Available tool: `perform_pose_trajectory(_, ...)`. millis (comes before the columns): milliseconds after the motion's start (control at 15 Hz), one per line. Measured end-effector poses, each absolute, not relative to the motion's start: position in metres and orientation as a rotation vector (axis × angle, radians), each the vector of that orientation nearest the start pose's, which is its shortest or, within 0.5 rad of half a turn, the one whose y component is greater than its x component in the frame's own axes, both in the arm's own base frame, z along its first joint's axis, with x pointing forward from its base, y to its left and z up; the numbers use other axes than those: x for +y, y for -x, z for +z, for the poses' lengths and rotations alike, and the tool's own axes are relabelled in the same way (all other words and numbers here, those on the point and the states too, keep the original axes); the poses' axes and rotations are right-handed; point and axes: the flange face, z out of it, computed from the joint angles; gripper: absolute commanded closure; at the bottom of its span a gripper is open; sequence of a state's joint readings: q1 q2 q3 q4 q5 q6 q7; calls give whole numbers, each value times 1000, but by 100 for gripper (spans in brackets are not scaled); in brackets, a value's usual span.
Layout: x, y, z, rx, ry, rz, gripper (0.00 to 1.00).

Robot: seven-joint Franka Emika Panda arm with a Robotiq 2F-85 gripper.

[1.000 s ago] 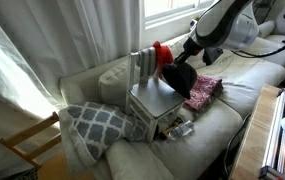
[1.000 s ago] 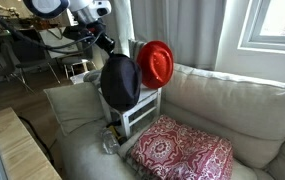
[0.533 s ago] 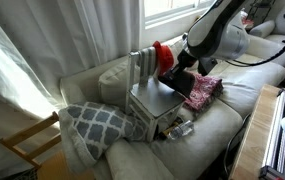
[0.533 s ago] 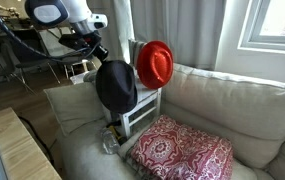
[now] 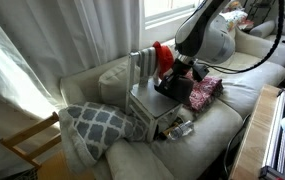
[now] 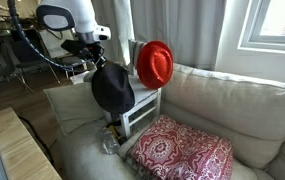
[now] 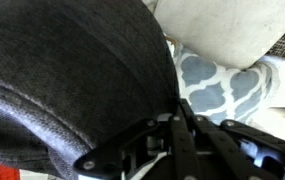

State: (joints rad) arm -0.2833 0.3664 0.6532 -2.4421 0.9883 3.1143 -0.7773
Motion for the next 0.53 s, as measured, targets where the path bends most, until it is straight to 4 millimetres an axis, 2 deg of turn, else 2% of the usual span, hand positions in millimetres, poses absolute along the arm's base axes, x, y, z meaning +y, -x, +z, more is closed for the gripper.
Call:
perform_pose_trajectory(267, 124, -475, 183, -163, 2711, -418, 97)
perform_pose_trajectory(333, 126, -477, 181, -176, 2697, -419, 73)
perform_pose_trajectory(400, 126, -478, 179, -191, 2686, -420, 71)
perform_pose_trajectory(533, 128, -479, 174, -213, 2670, -424, 58)
